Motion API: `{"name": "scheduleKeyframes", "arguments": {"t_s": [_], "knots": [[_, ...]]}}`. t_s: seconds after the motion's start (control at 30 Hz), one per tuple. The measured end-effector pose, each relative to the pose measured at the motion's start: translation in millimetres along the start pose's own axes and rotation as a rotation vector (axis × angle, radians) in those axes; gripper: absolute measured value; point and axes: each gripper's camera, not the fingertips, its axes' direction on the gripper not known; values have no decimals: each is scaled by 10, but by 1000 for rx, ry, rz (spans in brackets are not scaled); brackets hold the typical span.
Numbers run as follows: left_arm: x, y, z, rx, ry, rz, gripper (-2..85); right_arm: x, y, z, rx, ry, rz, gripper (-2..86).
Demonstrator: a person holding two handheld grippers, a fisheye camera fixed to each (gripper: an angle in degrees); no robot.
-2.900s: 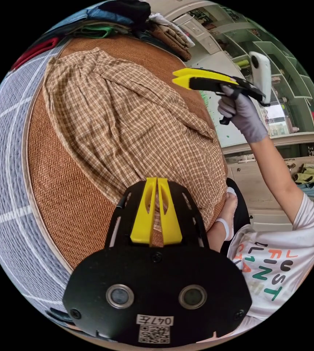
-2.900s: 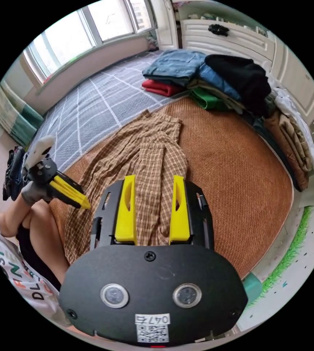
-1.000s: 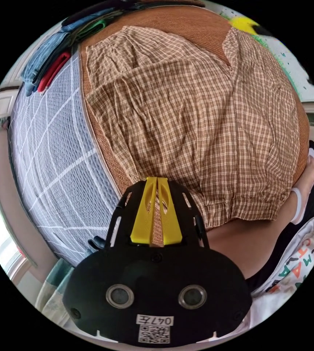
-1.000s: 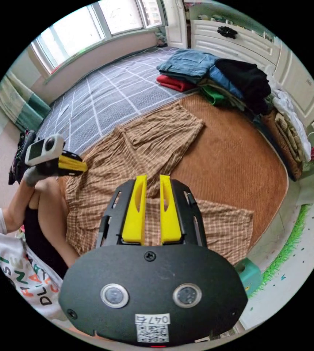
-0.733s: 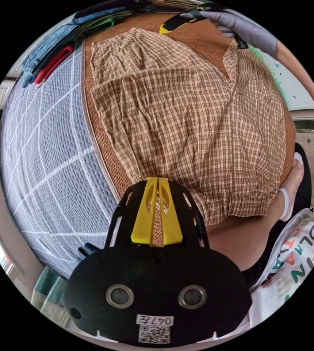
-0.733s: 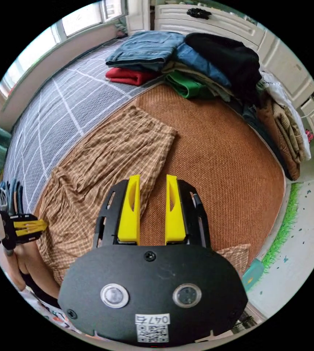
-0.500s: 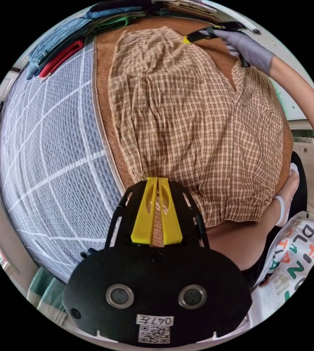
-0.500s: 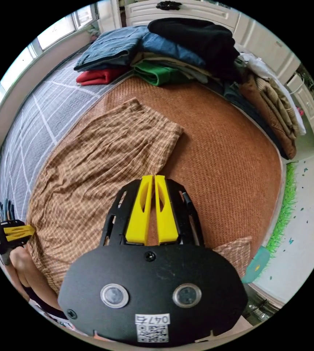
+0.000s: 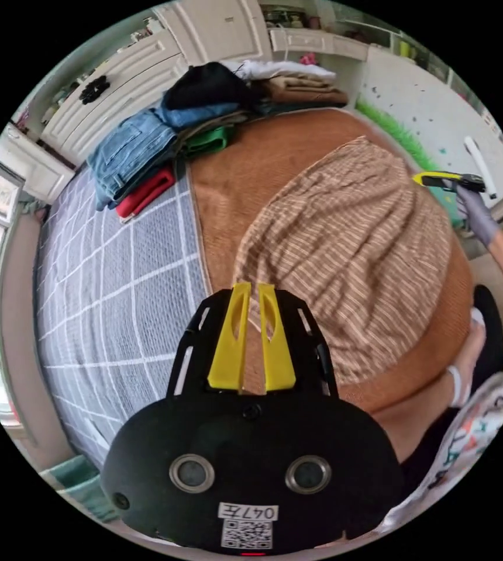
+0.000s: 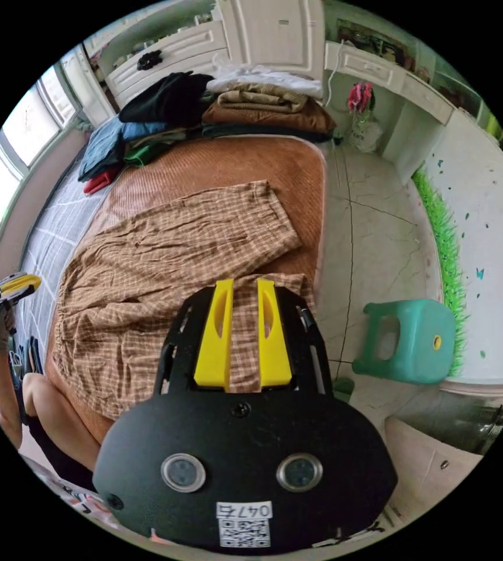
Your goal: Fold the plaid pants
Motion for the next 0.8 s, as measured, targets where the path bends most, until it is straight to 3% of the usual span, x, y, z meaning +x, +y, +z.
{"name": "scheduleKeyframes", "arguments": {"t_s": [0.13, 0.33, 0.57, 0.73, 0.8], "knots": [[605, 604, -196, 12, 90, 257, 74, 591, 900, -353, 82, -62, -5, 37], [1554, 963, 207, -80, -150, 539, 107, 689, 1972, -136, -16, -110, -291, 76], [1723, 701, 975, -265, -151, 576, 81, 1409, 2465, 408, 56, -118, 141, 76], [1522, 718, 1461, -392, -213, 529, 1, 1703, 2571, 823, -10, -173, 203, 9], [1373, 787, 1480, -383, -170, 506, -4, 1808, 2718, 727, 81, -183, 220, -6]]}}
